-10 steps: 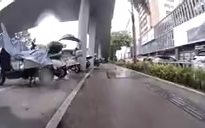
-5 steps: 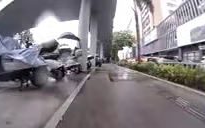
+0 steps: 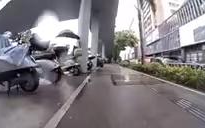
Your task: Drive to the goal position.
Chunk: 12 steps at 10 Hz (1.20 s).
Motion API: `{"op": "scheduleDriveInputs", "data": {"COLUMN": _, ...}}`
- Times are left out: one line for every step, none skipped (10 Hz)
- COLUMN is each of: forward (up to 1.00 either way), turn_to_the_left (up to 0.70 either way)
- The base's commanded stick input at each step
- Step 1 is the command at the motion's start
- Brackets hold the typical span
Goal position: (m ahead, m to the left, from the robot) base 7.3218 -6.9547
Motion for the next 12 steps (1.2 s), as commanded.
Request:
{"op": "scheduleDriveInputs", "data": {"forward": 0.7, "turn_to_the_left": 0.0}}
{"op": "scheduleDriveInputs", "data": {"forward": 0.7, "turn_to_the_left": 0.0}}
{"op": "scheduleDriveInputs", "data": {"forward": 0.7, "turn_to_the_left": 0.0}}
{"op": "scheduleDriveInputs", "data": {"forward": 0.7, "turn_to_the_left": 0.0}}
{"op": "scheduleDriveInputs", "data": {"forward": 0.7, "turn_to_the_left": 0.0}}
{"op": "scheduleDriveInputs", "data": {"forward": 0.7, "turn_to_the_left": 0.0}}
{"op": "scheduleDriveInputs", "data": {"forward": 0.7, "turn_to_the_left": 0.0}}
{"op": "scheduleDriveInputs", "data": {"forward": 0.7, "turn_to_the_left": 0.0}}
{"op": "scheduleDriveInputs", "data": {"forward": 0.7, "turn_to_the_left": 0.0}}
{"op": "scheduleDriveInputs", "data": {"forward": 0.7, "turn_to_the_left": 0.0}}
{"op": "scheduleDriveInputs", "data": {"forward": 0.7, "turn_to_the_left": 0.0}}
{"op": "scheduleDriveInputs", "data": {"forward": 0.7, "turn_to_the_left": 0.0}}
